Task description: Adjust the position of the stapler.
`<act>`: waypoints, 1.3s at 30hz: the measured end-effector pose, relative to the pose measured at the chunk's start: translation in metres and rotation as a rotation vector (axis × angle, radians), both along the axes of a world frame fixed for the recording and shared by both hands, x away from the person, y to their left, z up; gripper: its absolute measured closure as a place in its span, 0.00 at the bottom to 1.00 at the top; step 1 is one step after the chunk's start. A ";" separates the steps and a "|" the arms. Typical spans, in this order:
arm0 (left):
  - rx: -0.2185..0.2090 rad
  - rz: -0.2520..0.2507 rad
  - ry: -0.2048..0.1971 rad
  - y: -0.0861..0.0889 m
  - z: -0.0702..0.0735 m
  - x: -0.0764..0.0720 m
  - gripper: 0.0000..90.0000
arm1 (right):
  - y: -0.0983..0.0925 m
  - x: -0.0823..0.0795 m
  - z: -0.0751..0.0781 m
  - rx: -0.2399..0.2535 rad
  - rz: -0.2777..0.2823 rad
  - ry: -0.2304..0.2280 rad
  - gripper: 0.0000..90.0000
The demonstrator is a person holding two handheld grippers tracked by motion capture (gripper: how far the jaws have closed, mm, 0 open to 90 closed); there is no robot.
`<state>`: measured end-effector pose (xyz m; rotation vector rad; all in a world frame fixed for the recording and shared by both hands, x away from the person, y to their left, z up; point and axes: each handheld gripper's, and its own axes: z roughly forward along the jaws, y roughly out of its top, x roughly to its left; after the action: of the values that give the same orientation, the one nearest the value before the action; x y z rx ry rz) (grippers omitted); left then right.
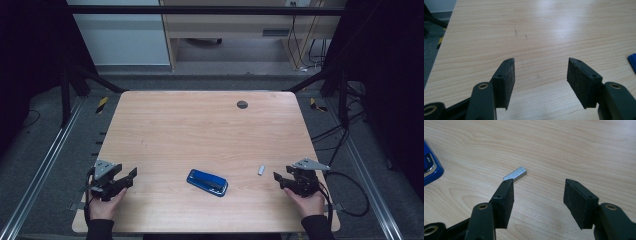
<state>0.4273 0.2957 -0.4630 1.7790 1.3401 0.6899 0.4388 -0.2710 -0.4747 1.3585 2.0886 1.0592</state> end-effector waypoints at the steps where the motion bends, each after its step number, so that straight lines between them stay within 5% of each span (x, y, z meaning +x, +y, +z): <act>1: 0.001 -0.003 0.005 -0.001 0.000 0.000 0.42 | -0.001 -0.002 0.001 0.004 0.007 -0.006 0.47; 11: 0.041 -0.039 0.007 -0.009 0.002 -0.001 0.33 | 0.006 -0.002 0.010 0.010 0.063 -0.001 0.47; 28: 0.073 -0.075 0.036 -0.016 -0.001 0.001 0.30 | 0.051 0.009 0.057 -0.013 0.196 0.001 0.48; 39: 0.096 -0.084 0.058 -0.018 -0.004 0.003 0.30 | 0.087 0.020 0.079 -0.075 0.308 0.013 0.48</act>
<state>0.4300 0.2777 -0.4665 1.9335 1.2812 0.6712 0.4587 -0.1838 -0.3957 1.0318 2.3746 1.0787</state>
